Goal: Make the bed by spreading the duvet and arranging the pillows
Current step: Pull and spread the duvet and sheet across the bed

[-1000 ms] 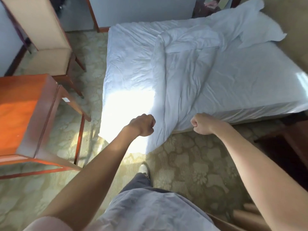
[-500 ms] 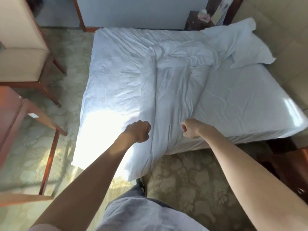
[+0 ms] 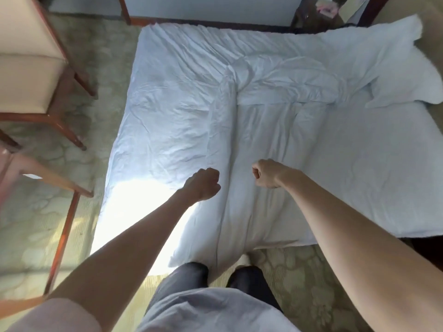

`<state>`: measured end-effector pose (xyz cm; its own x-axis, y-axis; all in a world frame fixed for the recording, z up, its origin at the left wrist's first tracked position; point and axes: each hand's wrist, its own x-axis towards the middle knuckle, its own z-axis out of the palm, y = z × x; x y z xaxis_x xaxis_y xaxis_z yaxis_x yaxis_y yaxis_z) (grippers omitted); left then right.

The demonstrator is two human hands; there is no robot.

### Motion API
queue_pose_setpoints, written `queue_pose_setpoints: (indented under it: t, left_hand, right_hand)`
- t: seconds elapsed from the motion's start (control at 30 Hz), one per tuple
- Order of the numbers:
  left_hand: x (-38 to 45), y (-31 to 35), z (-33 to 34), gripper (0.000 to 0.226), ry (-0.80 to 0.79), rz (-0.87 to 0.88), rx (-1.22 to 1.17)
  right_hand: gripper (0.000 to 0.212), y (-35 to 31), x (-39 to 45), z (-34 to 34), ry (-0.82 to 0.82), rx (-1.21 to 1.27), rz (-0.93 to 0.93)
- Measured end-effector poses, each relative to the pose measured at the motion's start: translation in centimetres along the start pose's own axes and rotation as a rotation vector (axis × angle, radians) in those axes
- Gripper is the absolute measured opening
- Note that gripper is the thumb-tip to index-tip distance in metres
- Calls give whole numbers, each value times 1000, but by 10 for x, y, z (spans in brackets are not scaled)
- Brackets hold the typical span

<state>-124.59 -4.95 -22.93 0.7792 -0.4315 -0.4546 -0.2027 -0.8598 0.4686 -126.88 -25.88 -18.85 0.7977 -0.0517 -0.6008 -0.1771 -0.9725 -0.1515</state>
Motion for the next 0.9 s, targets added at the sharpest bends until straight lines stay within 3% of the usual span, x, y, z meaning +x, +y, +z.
queue_pose_setpoints:
  t: [0.13,0.37,0.5,0.6,0.7,0.77,0.87,0.9]
  left_hand:
    - [51,-7,5,18,85,-104,-109]
    - [166,-38,39,15,124,-273,-365]
    - [225,-43,66,88,106,-489,-475]
    - [253,-44,86,114,68,-648,-698]
    - [253,-39,98,94,53,-688,-866]
    - [240,-22,100,67,97,-598,-782]
    - [209,20,99,56,53,-477,-566]
    - [197,34,99,54,36,-448,-515]
  right_hand:
    - [6,9,73,3,-25,16,-69]
    - [33,28,205,-10,-150,91,-198]
    - [46,45,274,-14,-131,62,-290]
    - [53,51,308,-5,-172,189,-288]
    - [58,54,320,15,-195,456,-178]
    - [71,54,319,23,-229,590,-83]
    - [102,49,302,21,-266,707,99]
    - [102,47,296,18,-246,737,152]
